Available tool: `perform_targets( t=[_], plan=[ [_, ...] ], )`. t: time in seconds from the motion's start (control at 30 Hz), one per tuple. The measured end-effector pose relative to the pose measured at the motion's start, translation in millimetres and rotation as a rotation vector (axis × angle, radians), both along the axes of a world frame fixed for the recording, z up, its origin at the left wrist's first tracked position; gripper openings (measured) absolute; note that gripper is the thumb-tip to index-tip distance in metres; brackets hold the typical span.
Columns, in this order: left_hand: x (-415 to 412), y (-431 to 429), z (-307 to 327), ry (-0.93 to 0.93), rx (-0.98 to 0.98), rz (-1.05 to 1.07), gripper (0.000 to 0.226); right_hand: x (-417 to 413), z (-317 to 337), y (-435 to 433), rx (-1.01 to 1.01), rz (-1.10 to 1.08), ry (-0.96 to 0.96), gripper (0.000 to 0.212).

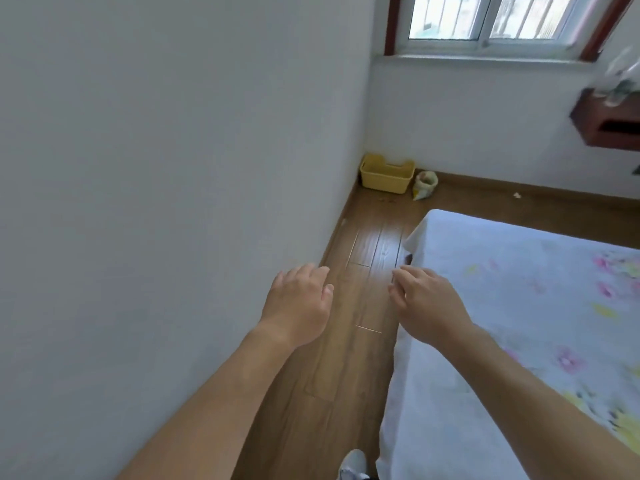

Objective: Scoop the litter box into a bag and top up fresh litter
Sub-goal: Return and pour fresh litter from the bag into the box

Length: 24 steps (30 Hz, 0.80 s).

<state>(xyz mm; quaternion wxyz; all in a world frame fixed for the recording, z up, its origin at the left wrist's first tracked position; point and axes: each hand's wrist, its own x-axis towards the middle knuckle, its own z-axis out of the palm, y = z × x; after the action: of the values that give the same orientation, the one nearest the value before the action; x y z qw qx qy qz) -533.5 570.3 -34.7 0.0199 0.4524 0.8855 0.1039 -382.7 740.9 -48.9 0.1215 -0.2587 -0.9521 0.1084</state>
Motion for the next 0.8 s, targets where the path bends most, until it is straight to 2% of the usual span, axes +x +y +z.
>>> perform_targets(
  t=[0.4,0.63,0.8],
  plan=[
    [-112.2,142.2,-4.5,-0.061,0.012,-0.087,0.041,-99.9,4.9,124.0,0.022,-0.092,-0.008,0.025],
    [-183.7,249.7,-14.7,-0.115,0.038,-0.158,0.036,-157.0,-5.6,220.6,0.058,-0.168,-0.081,0.047],
    [-262.8,341.6,-16.8,-0.144,0.062,-0.199,0.033,-220.4,-4.5,301.0,0.048,-0.264,-0.071,0.033]
  ],
)
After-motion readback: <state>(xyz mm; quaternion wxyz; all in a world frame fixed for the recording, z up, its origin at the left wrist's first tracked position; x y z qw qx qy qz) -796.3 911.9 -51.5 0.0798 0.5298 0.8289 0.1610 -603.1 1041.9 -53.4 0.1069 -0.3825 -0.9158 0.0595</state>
